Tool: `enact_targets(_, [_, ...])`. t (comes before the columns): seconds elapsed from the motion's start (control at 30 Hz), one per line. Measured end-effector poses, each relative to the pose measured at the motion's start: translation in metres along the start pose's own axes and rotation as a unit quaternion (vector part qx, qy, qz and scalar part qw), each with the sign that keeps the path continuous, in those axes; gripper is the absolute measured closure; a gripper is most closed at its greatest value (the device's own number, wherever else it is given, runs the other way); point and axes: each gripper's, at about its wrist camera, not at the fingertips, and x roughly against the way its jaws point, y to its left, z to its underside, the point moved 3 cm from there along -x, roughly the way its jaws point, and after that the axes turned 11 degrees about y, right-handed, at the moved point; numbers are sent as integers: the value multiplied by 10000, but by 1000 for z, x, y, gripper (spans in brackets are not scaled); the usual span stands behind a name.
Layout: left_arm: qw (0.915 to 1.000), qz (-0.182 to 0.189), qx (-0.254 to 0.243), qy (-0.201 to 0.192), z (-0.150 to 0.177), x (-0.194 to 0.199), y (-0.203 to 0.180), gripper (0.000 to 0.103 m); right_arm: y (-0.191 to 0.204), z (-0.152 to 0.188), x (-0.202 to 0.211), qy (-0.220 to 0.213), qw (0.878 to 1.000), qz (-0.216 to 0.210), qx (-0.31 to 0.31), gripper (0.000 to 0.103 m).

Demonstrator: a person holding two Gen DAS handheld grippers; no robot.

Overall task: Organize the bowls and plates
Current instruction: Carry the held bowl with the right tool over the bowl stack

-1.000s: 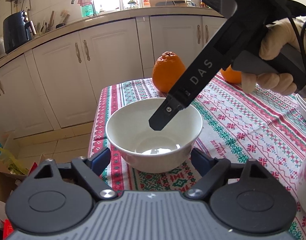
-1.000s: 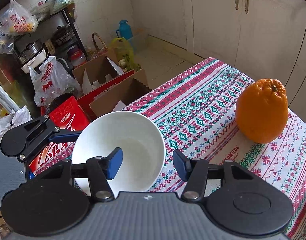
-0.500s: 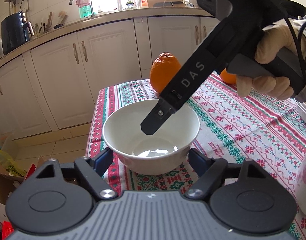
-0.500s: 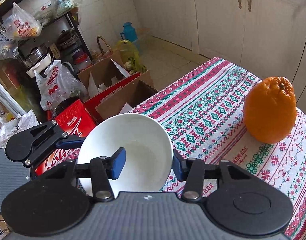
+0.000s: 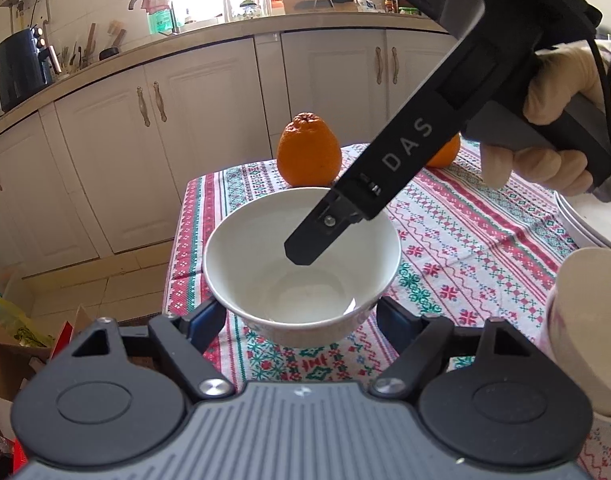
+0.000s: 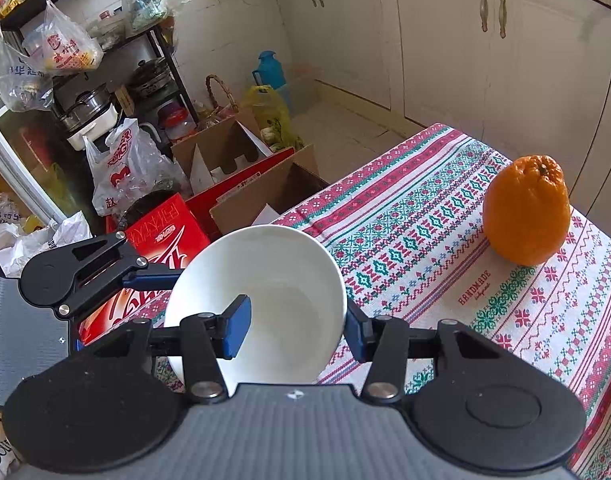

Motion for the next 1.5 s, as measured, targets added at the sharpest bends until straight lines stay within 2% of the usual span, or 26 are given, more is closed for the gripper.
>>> enact_targets(0.73, [9993,308,-200,-91,9,93,-56,21,56,77,87,-411,9988,128,216,47])
enact_targets(1.1, [9975,574,-395,-114,13,109,-84,21,63,116,112,-518,9982,277,105,47])
enact_targets(1.5, [9939,943,-573,-60,13,105,-111,21,55,156,128,-525,9974,458,-197,47])
